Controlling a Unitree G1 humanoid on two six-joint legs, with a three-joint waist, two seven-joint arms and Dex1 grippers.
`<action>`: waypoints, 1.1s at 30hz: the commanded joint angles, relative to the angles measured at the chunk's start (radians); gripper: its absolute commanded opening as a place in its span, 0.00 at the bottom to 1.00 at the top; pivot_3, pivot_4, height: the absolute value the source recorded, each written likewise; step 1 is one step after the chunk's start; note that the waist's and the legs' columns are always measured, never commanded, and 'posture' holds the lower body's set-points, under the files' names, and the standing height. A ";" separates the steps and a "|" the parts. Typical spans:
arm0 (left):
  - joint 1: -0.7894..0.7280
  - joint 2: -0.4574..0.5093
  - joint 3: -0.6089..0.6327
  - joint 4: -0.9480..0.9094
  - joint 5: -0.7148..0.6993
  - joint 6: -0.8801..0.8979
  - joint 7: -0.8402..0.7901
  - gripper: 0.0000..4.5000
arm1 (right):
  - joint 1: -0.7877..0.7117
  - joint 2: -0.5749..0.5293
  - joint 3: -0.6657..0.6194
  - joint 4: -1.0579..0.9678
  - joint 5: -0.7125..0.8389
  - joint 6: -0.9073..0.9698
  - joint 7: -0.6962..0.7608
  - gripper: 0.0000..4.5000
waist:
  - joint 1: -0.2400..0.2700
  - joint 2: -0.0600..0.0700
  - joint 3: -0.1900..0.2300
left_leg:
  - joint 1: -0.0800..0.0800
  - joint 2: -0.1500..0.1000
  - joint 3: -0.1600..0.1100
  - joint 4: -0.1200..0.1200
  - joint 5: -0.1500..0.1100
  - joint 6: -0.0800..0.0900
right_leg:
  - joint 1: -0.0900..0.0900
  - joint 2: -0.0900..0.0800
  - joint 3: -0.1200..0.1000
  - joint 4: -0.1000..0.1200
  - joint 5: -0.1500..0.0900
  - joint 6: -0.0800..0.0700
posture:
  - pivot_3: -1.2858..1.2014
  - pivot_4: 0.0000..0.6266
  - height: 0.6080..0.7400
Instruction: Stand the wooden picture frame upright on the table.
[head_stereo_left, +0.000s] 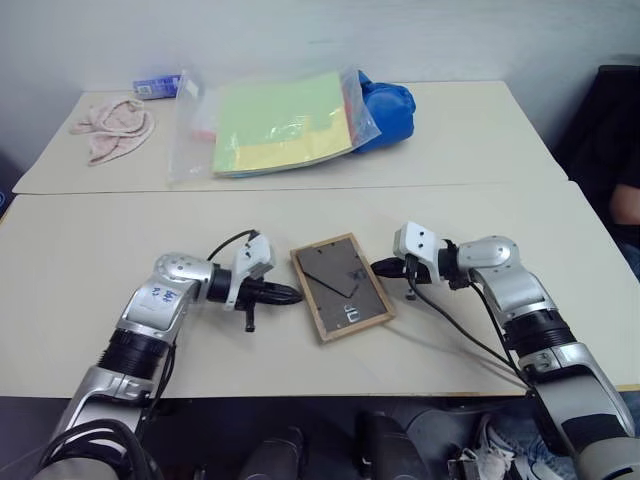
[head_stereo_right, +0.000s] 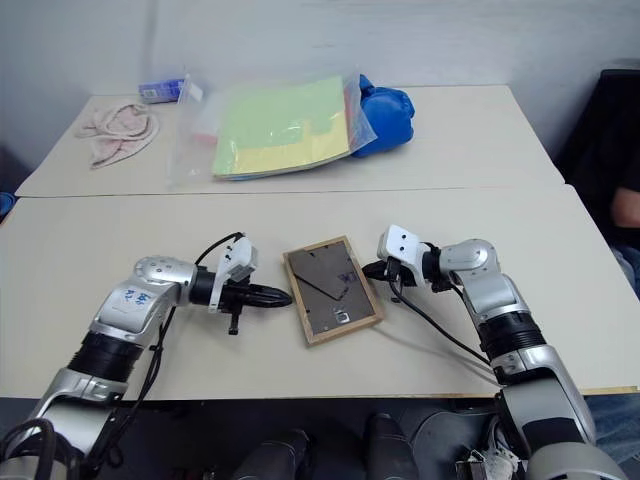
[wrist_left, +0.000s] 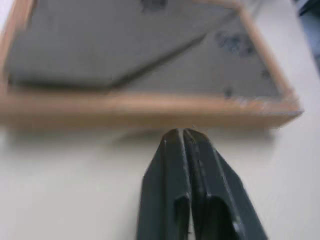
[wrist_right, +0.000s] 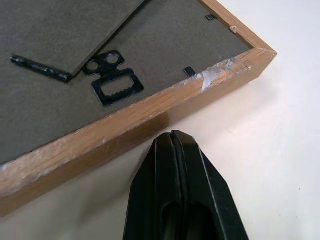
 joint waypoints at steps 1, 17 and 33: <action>0.037 0.072 0.085 -0.077 -0.115 0.259 -0.001 0.27 | 0.031 -0.088 -0.011 -0.113 0.002 -0.026 0.078 0.00 | -0.003 0.000 0.000 | 0.000 0.000 0.000 0.000 0.000 0.000 | 0.000 0.000 0.000 0.000 0.000 0.000 | 0.52 0.24 1.00; 0.020 -0.106 0.255 -0.167 -0.365 1.014 0.338 1.00 | 0.147 -0.090 0.087 -0.435 -0.046 0.011 0.092 0.00 | 0.004 -0.001 -0.001 | 0.002 0.000 0.000 0.001 0.000 0.000 | 0.002 0.000 0.000 -0.001 0.000 0.000 | 0.52 0.24 1.00; -0.122 -0.225 0.250 -0.027 -0.437 0.959 0.326 0.58 | 0.163 -0.065 0.091 -0.471 -0.047 0.080 0.039 0.00 | 0.029 -0.003 0.000 | 0.000 -0.002 -0.001 0.008 -0.001 0.001 | 0.003 -0.001 0.000 -0.001 0.001 0.001 | 0.52 0.24 1.00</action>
